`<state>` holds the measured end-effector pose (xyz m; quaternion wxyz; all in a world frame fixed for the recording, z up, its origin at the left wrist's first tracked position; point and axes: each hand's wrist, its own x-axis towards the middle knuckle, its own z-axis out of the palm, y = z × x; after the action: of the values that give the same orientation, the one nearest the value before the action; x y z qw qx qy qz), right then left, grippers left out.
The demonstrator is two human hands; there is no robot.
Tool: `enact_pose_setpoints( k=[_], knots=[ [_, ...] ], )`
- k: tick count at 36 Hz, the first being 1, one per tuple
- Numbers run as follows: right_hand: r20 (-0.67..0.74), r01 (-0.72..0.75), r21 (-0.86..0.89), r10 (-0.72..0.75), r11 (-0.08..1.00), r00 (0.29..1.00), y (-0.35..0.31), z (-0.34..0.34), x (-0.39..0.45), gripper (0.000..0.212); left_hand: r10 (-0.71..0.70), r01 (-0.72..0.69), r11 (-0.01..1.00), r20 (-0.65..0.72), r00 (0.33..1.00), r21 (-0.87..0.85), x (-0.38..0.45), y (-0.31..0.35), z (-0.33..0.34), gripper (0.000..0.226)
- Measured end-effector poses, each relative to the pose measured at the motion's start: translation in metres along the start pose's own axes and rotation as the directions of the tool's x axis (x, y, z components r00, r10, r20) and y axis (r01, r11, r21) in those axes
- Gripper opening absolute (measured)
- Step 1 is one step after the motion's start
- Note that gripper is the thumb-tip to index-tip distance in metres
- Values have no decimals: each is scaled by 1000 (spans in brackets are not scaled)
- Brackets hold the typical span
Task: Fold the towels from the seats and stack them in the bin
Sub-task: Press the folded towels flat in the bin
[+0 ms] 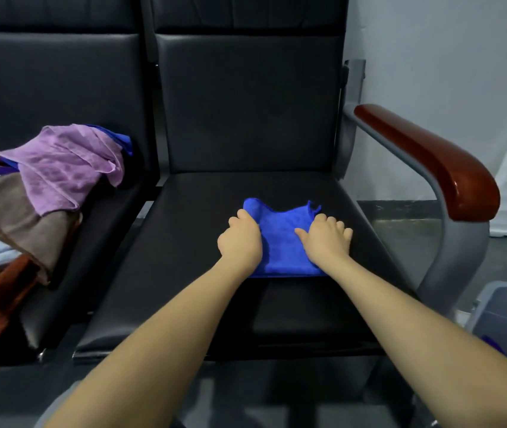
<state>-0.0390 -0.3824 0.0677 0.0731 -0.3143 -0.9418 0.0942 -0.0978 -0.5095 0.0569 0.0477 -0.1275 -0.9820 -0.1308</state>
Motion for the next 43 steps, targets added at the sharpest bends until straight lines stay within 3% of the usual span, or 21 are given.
enact_pose_setpoints(
  k=[4, 13, 19, 25, 32, 43],
  knots=[
    [-30, 19, 220, -12, 975, 999, 4, -15, -9, 41, 54, -52, 998, -91, 994, 24, -5, 5, -16, 36],
    [-343, 133, 234, -47, 963, 938, 24, -92, -34, 41, 193, -181, 981, -288, 938, 69, -20, 50, -74, 37],
    [-531, 136, 178, -21, 975, 847, 72, -155, -48, 42, 314, -325, 945, -407, 858, 43, -39, 119, -120, 36],
    [-599, 29, 235, 122, 972, 791, 149, -195, -66, 43, 496, -536, 843, -453, 740, 46, -72, 205, -137, 39],
    [-587, -211, 253, 323, 944, 742, 273, -191, -96, 40, 687, -719, 695, -303, 661, 9, -127, 313, -92, 37],
    [-343, -480, 369, 597, 796, 725, 434, -97, -127, 41, 773, -770, 635, 47, 633, -70, -190, 413, 70, 37]
  ],
)
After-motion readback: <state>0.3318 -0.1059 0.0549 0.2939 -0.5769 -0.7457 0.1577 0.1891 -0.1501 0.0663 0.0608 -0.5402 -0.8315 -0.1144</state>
